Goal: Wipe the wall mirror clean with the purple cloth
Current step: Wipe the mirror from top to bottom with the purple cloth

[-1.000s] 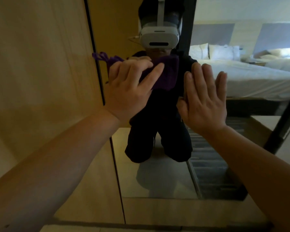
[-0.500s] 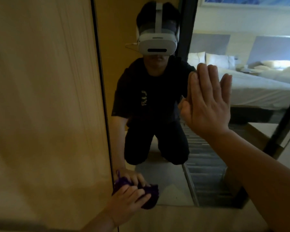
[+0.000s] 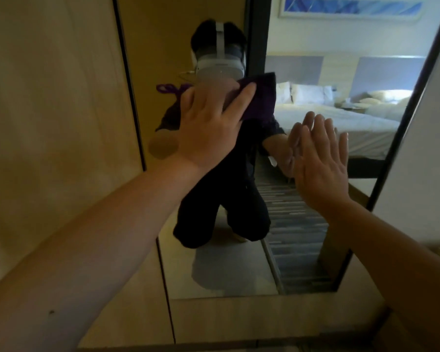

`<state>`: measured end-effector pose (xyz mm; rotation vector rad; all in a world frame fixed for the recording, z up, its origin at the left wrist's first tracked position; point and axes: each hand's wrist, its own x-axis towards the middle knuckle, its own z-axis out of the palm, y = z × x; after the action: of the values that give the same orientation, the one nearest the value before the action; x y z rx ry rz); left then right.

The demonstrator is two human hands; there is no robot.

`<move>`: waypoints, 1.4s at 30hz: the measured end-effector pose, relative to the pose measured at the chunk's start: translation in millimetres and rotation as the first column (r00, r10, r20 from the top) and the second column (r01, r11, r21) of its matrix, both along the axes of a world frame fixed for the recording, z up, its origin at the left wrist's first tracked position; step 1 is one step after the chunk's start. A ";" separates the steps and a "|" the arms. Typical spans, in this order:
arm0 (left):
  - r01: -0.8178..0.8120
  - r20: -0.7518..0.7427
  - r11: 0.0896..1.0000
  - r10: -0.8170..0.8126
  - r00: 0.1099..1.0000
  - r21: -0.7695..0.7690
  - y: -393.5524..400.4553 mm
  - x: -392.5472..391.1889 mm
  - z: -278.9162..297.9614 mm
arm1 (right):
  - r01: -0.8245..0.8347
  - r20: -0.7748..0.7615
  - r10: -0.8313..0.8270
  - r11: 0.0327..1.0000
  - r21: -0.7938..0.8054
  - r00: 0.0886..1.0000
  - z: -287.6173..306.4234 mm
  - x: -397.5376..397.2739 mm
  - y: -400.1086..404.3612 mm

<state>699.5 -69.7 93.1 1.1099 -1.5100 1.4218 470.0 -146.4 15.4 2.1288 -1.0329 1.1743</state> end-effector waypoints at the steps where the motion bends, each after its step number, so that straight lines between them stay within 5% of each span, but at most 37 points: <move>1: -0.015 0.005 1.000 0.015 1.000 0.016 -7.6 -7.1 3.6 | 0.021 -0.012 -0.021 1.000 -0.005 1.000 -1.9 -2.6 -8.2; 8: -0.030 0.211 1.000 0.027 0.977 0.009 -23.5 -10.7 -136.6 | -0.028 0.011 0.031 0.984 -0.175 0.999 -16.5 -3.0 -42.3; 14: -0.045 0.262 0.968 -0.022 0.965 0.248 -5.3 -9.8 -272.9 | -0.033 0.047 0.045 0.973 -0.230 0.998 -18.8 -2.0 -46.9; 18: -0.046 0.207 0.926 -0.035 0.978 0.374 8.4 -11.7 -300.7 | -0.020 0.018 0.023 0.987 -0.160 1.000 -13.0 -5.1 -36.7; 23: 0.048 0.099 0.879 -0.107 0.989 0.475 19.5 -24.2 -264.4 | -0.090 0.000 0.090 0.996 -0.015 0.996 -13.2 -33.7 -15.6; 27: 0.149 0.012 0.969 -0.155 0.988 0.198 -5.3 -47.9 -141.8 | 0.059 0.070 -0.065 0.994 0.088 0.995 -21.1 -83.8 -33.8; 30: 0.071 0.070 0.997 -0.070 0.995 -0.024 -44.2 -77.1 -34.3 | 0.103 0.004 -0.103 0.994 0.046 0.995 -26.4 -100.5 -50.4; 34: -0.047 0.018 0.998 0.048 0.999 -0.050 -71.0 -108.8 11.8 | 0.043 0.012 -0.042 0.998 -0.036 0.999 -31.7 -100.3 -63.2; 38: -0.017 0.172 0.999 0.010 0.985 0.040 -67.3 -122.4 -88.7 | -0.033 0.068 0.047 0.980 -0.195 0.997 -40.3 -102.6 -79.3; 42: -0.049 0.317 0.922 -0.081 0.945 0.383 -61.8 -117.5 -246.7 | -0.094 0.042 0.112 0.947 -0.308 0.993 -45.6 -111.4 -93.6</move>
<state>582.0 -131.5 -153.7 1.1203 -2.1048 1.3798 358.6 -240.0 -30.2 1.9311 -0.7150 1.3578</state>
